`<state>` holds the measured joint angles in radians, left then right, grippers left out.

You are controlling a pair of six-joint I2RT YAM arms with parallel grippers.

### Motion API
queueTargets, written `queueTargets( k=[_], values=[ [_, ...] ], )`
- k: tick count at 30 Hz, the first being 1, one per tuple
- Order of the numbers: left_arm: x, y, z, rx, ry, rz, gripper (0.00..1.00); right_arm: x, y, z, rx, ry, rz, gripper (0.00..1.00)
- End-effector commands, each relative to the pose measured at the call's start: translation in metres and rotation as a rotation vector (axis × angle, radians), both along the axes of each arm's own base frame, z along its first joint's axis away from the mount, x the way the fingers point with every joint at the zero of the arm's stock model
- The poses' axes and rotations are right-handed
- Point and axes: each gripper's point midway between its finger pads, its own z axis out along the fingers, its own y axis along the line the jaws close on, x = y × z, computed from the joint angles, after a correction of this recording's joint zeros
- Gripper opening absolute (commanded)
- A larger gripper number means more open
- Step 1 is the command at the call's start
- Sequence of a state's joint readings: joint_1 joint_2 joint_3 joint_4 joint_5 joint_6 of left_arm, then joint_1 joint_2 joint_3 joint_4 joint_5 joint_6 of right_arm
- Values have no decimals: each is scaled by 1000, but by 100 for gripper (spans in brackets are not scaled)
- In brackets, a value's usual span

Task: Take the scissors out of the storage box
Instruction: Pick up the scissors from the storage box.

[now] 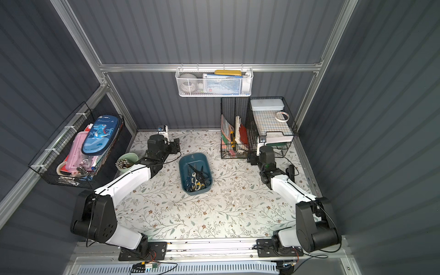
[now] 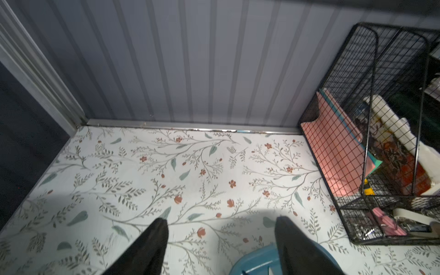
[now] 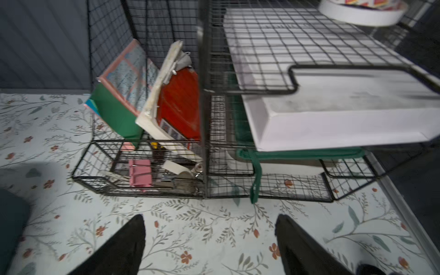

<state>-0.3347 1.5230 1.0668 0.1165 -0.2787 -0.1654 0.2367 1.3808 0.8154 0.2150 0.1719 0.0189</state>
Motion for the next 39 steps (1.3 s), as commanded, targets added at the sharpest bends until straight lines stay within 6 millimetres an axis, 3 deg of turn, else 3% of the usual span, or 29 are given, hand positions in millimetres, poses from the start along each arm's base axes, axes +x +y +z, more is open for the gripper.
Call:
queueTargets(
  k=[1, 4, 8, 15, 26, 30, 39],
  values=[
    [-34, -16, -45, -35, 253, 23, 71, -19, 25, -12, 24, 170, 48, 86],
    [-48, -47, -65, -93, 361, -40, 62, -21, 48, -9, 73, 234, 84, 86],
    [-65, -73, -92, -156, 457, -77, 53, -22, 62, -6, 174, 288, 91, 84],
    [-86, -74, -136, -144, 583, -78, 40, -26, 75, -7, 259, 324, 117, 83],
    [-116, -95, -152, -160, 670, -128, 33, -31, 95, -29, 236, 426, 159, 80],
    [-126, -86, -162, -170, 707, -65, 29, -32, 103, -34, 243, 456, 178, 80],
    [-134, -68, -153, -185, 684, 30, 29, -36, 107, -43, 236, 482, 198, 79]
  ],
)
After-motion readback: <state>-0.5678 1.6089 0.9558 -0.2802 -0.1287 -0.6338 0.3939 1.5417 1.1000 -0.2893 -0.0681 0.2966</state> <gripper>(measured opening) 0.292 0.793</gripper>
